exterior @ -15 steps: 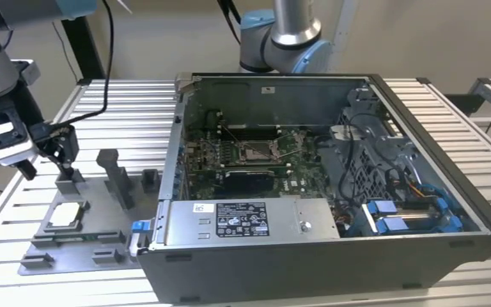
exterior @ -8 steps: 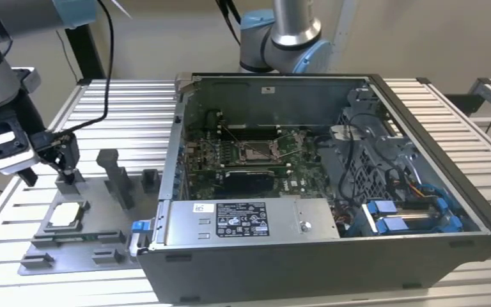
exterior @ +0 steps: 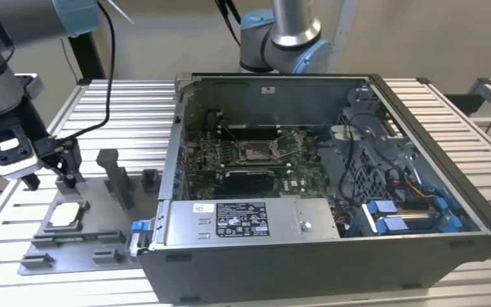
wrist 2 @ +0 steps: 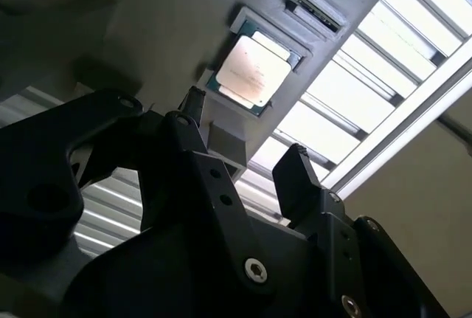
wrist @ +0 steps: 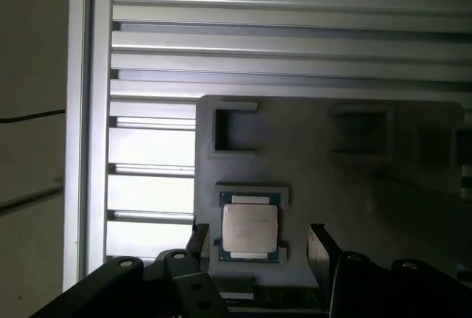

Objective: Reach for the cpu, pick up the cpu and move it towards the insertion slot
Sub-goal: 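Pick up the cpu and move it towards the insertion slot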

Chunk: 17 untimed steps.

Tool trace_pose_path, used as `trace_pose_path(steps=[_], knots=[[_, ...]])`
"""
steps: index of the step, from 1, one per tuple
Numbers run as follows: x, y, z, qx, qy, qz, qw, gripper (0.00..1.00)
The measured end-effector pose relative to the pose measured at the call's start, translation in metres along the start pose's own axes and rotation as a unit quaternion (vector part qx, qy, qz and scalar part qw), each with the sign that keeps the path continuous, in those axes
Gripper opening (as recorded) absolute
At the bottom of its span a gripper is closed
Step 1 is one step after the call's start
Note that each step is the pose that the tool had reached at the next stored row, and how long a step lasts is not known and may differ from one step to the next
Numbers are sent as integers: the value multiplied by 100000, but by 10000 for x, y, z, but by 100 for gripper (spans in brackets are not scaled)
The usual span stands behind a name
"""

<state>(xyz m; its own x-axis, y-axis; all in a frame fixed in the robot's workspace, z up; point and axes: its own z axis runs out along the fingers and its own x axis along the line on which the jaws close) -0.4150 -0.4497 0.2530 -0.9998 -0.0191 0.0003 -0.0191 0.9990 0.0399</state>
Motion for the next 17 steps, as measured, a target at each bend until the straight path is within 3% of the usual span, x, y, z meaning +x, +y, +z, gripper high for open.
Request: trace_pose_path(steps=[17], knots=[[0,-6,159,-2,-4,1,100000,100]])
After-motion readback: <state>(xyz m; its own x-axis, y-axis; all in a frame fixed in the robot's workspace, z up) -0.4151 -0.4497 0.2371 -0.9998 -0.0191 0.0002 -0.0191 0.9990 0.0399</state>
